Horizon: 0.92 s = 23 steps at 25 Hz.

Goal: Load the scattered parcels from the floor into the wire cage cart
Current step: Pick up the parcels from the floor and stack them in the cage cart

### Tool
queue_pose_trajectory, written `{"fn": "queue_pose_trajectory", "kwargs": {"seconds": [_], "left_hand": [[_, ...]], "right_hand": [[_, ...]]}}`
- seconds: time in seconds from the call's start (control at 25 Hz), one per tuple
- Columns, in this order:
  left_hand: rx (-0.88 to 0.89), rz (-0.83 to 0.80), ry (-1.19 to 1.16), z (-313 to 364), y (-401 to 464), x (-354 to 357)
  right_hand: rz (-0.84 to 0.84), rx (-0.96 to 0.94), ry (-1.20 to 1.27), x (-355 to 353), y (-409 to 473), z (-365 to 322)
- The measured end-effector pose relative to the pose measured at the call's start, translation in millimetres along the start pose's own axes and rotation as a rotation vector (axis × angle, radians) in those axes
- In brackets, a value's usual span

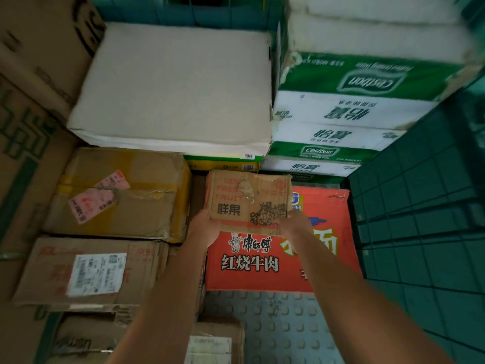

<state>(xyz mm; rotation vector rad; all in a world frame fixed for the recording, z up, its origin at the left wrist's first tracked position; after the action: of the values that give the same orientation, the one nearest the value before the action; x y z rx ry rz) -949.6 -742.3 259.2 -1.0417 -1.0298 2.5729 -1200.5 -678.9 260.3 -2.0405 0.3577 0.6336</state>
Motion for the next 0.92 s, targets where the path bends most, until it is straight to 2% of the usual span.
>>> {"fn": "queue_pose_trajectory", "kwargs": {"seconds": [0.08,0.24,0.32,0.4,0.52,0.64,0.8,0.92], "left_hand": [[0.024,0.006,-0.014,14,-34,-16],[0.041,0.030,-0.062,25,-123,-54],[0.021,0.088,-0.029,17,-166,-76],[-0.007,0.198,-0.094,-3,-215,-97],[-0.128,0.312,-0.288,-60,-279,-107],[-0.198,0.415,-0.309,-127,-346,-116],[-0.353,0.550,-0.441,-237,-452,-113],[-0.487,0.667,-0.580,-325,-534,-90]], "right_hand": [[-0.082,-0.056,0.041,-13,-37,-14],[-0.038,-0.043,0.040,-37,-113,-28],[-0.064,-0.112,0.033,-37,-145,-37],[-0.120,-0.201,-0.008,-34,-179,-44],[-0.267,-0.288,-0.042,-15,-229,-41],[-0.418,-0.322,-0.079,28,-274,-24],[-0.576,-0.369,-0.261,103,-349,17],[-0.677,-0.494,-0.477,164,-421,55]]}}
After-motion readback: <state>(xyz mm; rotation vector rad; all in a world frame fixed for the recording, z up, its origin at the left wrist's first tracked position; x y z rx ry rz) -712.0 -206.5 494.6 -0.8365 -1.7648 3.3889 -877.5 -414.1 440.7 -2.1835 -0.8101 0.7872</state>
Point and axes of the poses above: each hand's wrist, its own y-axis towards the middle knuckle, its own x-axis out of the palm, z = x × y, the point moved 9 cm from there along y, towards the middle knuckle, and after that the axes turned 2 degrees about y, right-handed, at the moved point
